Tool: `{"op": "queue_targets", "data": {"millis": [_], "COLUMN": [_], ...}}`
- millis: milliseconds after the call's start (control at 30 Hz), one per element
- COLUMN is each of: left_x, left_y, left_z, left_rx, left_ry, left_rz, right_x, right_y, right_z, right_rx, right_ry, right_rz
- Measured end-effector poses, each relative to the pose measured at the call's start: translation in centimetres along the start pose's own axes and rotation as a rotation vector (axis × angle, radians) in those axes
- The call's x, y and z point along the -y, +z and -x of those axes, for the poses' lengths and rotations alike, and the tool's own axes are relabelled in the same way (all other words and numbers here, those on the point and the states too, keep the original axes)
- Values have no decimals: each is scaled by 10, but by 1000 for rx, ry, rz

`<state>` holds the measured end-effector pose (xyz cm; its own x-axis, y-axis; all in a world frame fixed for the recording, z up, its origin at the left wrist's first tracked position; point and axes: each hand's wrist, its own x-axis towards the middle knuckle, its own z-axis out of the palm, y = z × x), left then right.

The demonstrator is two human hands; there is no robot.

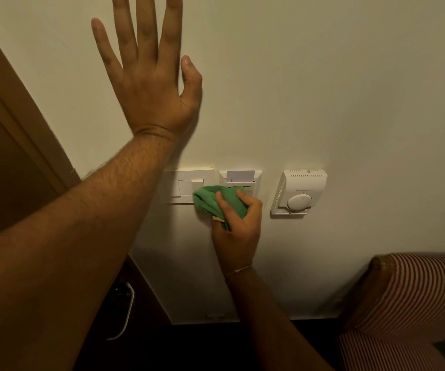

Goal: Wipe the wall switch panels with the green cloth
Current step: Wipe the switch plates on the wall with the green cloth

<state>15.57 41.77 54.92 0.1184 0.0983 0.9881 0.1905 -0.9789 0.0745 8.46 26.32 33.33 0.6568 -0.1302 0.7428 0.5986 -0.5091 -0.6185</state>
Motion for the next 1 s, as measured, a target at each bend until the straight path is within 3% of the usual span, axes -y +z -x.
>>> {"op": "queue_targets", "data": {"millis": [133,367,800,1000], "left_x": [-1,-1,-1,0], "left_y": [-1,-1,1,0], "left_z": [0,0,0,1], "left_rx": [-6,-5,-22,-18], "left_ry": [-1,-6,-5,-8], "left_rz": [-2,1,-2,0], "right_x": [-6,-29,-3,-23], "right_y": [-8,-29,-2,-22], "right_z": [-1,-4,4,-2], "right_rx": [17,-96,79,-1], "right_ry": [-40,158,-79,25], "right_rz": [29,47,57,4]}}
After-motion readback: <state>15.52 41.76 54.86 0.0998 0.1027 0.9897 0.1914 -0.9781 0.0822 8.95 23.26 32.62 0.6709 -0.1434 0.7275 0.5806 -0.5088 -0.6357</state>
